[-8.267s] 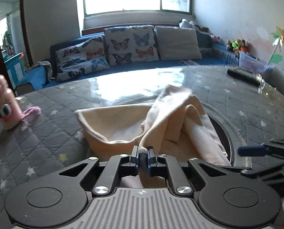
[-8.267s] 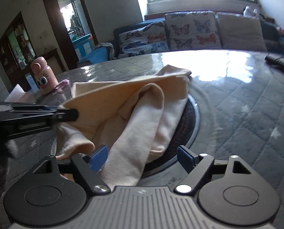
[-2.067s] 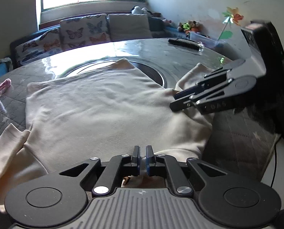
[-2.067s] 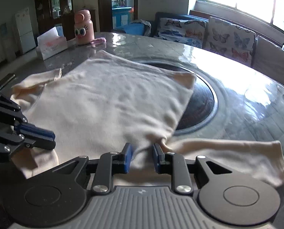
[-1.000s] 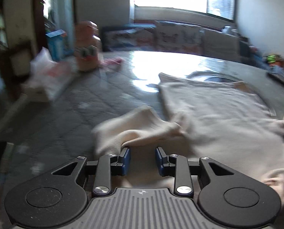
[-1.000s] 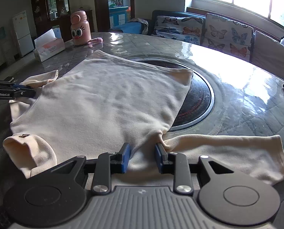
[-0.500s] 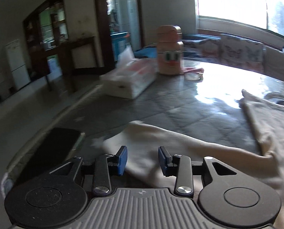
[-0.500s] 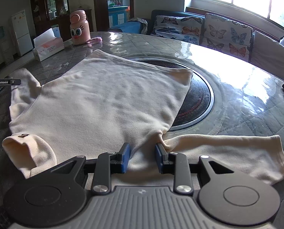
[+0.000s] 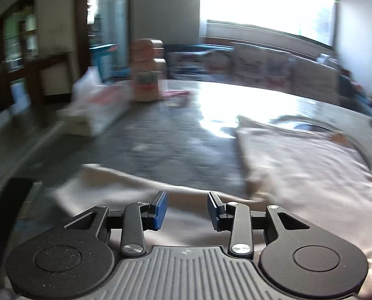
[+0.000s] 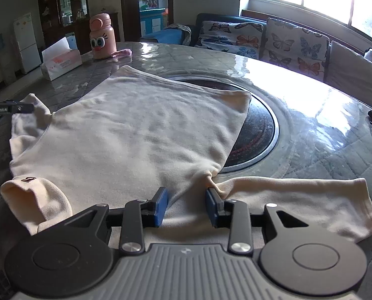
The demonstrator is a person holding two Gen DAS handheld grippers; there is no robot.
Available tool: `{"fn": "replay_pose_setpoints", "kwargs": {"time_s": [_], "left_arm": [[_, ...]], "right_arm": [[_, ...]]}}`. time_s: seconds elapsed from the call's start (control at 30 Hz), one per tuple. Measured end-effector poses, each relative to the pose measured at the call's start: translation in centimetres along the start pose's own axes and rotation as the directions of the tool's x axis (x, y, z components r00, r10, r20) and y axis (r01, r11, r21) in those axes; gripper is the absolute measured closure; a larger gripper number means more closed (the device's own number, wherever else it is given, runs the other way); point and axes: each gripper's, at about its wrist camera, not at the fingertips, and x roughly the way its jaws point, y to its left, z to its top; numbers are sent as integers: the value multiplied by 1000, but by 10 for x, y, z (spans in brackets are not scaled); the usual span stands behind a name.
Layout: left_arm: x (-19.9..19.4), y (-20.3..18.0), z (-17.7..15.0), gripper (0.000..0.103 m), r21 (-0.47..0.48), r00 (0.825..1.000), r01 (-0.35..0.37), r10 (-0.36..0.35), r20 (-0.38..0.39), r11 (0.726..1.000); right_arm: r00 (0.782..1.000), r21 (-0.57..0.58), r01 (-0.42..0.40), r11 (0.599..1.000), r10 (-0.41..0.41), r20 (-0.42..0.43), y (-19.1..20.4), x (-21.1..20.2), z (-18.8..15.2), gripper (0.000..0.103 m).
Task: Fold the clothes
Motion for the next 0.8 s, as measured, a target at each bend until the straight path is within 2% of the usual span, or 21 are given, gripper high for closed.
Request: {"fn": "replay_pose_setpoints", "kwargs": {"time_s": [0.1, 0.2, 0.37, 0.53, 0.7, 0.8], "left_arm": [[-1, -26, 1, 64, 44, 996, 90, -90, -1, 995], [1, -41, 2, 65, 70, 992, 124, -125, 3, 990], [22, -41, -1, 65, 54, 993, 102, -99, -62, 993], [17, -36, -2, 63, 38, 994, 96, -94, -57, 995], [8, -44, 1, 64, 66, 991, 128, -125, -45, 990], [-1, -54, 3, 64, 89, 986, 165, -163, -33, 982]], "right_arm": [[1000, 5, 1, 1000, -1, 4, 0, 0, -1, 69], [1000, 11, 2, 1000, -2, 8, -1, -1, -2, 66], [1000, 22, 4, 1000, -4, 13, -3, -4, -6, 62], [1000, 47, 0, 999, -1, 22, -8, -12, -10, 61], [998, 102, 18, 995, -24, 57, -23, -28, -13, 61], [993, 152, 81, 985, -92, 68, -43, -35, -18, 61]]}}
